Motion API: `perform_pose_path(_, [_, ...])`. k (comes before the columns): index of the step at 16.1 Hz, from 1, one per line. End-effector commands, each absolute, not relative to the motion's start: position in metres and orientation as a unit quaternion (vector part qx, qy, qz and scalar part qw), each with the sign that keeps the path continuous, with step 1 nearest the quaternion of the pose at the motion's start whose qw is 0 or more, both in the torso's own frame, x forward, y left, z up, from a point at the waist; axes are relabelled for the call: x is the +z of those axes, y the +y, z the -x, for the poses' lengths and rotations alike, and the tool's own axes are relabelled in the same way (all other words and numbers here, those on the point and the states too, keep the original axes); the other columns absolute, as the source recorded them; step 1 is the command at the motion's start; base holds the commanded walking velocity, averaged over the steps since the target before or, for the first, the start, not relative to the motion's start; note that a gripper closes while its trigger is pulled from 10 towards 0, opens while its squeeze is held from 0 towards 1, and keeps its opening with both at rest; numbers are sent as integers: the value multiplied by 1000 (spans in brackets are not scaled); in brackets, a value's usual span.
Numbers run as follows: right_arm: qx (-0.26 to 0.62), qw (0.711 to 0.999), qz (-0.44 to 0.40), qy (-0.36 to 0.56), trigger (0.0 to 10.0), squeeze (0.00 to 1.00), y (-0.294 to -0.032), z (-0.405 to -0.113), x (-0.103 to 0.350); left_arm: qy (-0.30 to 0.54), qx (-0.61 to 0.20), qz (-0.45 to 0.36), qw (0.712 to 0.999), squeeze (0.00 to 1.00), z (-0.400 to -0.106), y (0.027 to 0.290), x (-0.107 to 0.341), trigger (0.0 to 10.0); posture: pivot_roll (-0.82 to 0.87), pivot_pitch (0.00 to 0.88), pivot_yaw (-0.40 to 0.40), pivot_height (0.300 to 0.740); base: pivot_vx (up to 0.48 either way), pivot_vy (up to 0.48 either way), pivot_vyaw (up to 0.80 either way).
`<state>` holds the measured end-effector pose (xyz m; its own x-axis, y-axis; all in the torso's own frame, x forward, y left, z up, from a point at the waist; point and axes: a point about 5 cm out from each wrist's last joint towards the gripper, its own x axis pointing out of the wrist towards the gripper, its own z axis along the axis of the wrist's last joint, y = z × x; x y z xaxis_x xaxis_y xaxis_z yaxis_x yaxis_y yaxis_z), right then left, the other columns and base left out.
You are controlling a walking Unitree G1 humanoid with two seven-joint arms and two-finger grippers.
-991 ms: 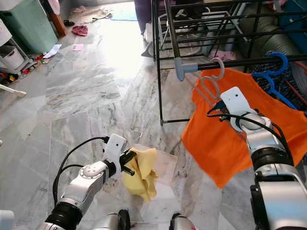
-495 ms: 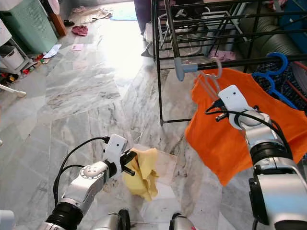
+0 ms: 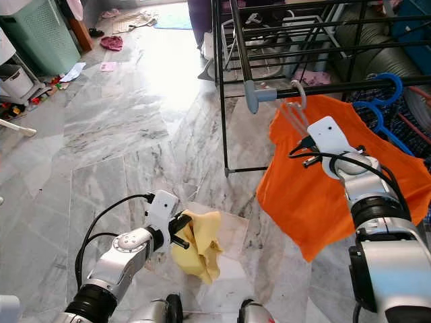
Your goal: Hang hanger
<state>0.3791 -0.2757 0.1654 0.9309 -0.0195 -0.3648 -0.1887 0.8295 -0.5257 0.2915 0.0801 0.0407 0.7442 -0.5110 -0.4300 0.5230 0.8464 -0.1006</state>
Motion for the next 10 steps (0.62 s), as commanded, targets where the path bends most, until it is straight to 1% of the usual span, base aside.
perform_pose_path(1, [37,945,281,162,0,0,-274,-381,170,226,-269,-21,936,0,-293,84,41,10000,-84,151,72,740,0,0,0])
perform_pose_path(3, [24,962,245,116,0,0,-270,-378,167,220,-243,-27,945,0,-297,89,42,10000,-84,148,68,740,0,0,0])
perform_pose_path(9, [-17,978,192,76,0,0,-264,-353,131,221,-234,-35,946,0,-299,91,40,10000,-114,145,83,740,0,0,0])
perform_pose_path(10, [-20,982,175,67,0,0,-256,-347,124,219,-239,-40,945,0,-300,89,40,10000,-118,141,88,740,0,0,0])
